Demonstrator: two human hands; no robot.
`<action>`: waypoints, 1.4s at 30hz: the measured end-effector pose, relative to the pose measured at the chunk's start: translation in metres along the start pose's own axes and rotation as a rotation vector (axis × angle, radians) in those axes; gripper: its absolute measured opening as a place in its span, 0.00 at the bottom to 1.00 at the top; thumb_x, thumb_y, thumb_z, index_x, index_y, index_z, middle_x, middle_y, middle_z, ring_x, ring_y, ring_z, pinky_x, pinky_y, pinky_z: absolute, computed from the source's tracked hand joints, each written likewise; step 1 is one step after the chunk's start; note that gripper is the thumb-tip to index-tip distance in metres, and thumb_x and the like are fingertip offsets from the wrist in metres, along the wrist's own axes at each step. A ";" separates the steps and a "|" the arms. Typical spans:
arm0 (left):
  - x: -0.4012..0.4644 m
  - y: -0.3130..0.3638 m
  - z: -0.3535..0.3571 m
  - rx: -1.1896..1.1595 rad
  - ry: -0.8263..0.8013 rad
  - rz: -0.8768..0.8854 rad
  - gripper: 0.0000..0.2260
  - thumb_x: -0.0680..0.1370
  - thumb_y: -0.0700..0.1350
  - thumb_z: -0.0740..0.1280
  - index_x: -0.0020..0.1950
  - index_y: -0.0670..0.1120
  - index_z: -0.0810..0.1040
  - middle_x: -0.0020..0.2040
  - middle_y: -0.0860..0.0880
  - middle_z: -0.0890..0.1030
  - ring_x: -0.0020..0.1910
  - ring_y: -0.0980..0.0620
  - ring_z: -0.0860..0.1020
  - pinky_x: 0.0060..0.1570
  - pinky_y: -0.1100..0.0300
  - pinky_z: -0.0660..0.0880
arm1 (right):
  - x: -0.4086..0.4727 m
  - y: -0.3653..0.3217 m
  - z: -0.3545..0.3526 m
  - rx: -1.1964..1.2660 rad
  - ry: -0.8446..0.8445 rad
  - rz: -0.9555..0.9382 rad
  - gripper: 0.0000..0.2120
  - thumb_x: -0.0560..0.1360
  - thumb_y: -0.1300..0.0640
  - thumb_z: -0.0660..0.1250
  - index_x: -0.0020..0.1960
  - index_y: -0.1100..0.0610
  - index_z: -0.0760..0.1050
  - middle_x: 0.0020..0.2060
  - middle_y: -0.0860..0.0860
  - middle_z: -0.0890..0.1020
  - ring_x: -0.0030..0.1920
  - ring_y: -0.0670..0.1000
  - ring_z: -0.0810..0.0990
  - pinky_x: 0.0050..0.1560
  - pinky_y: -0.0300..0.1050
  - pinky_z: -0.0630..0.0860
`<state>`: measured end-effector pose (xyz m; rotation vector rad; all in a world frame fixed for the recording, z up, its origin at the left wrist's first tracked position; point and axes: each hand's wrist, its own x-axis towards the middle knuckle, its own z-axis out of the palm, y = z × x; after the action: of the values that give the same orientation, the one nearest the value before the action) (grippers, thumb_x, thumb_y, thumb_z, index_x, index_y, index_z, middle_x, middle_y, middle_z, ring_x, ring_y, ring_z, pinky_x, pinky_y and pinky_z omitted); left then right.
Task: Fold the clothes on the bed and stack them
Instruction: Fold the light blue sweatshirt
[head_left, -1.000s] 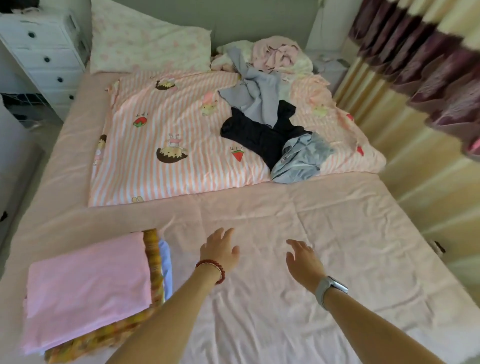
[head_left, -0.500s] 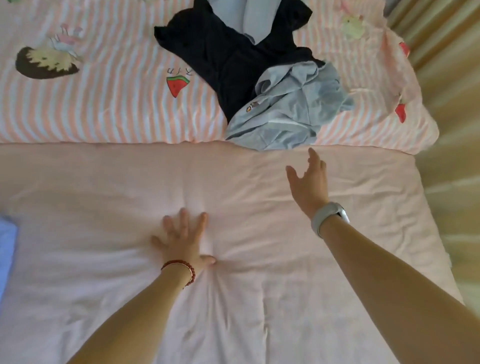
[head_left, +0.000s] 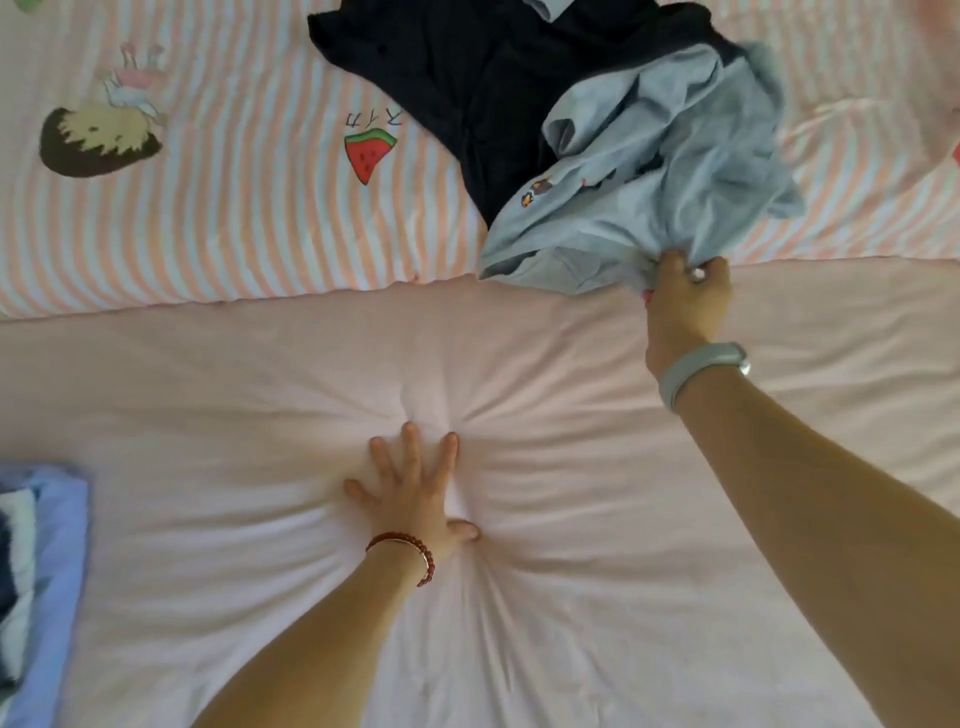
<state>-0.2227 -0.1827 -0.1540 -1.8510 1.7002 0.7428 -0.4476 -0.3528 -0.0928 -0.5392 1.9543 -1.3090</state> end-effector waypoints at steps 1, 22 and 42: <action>0.001 0.000 -0.001 -0.003 -0.001 -0.001 0.47 0.67 0.66 0.68 0.73 0.62 0.37 0.75 0.47 0.32 0.72 0.34 0.35 0.63 0.28 0.52 | -0.019 0.006 -0.007 0.009 -0.025 -0.013 0.08 0.76 0.56 0.60 0.39 0.53 0.65 0.34 0.49 0.71 0.34 0.50 0.70 0.41 0.49 0.73; -0.232 -0.029 -0.084 -0.754 0.263 0.705 0.20 0.73 0.45 0.71 0.64 0.44 0.74 0.56 0.51 0.75 0.55 0.56 0.73 0.50 0.78 0.63 | -0.331 -0.067 -0.173 -0.424 -0.471 -0.214 0.11 0.74 0.62 0.66 0.36 0.58 0.68 0.28 0.49 0.73 0.29 0.48 0.72 0.32 0.36 0.69; -0.444 -0.075 -0.230 -0.810 0.418 1.031 0.23 0.77 0.43 0.66 0.70 0.52 0.65 0.64 0.61 0.67 0.63 0.66 0.66 0.64 0.66 0.65 | -0.469 -0.269 -0.251 -0.493 -0.627 -0.807 0.08 0.77 0.67 0.61 0.47 0.55 0.72 0.35 0.46 0.76 0.33 0.44 0.75 0.38 0.36 0.73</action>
<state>-0.1651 -0.0195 0.3209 -1.4967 2.9928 1.7287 -0.3393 0.0129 0.3658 -1.8715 1.5285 -0.8700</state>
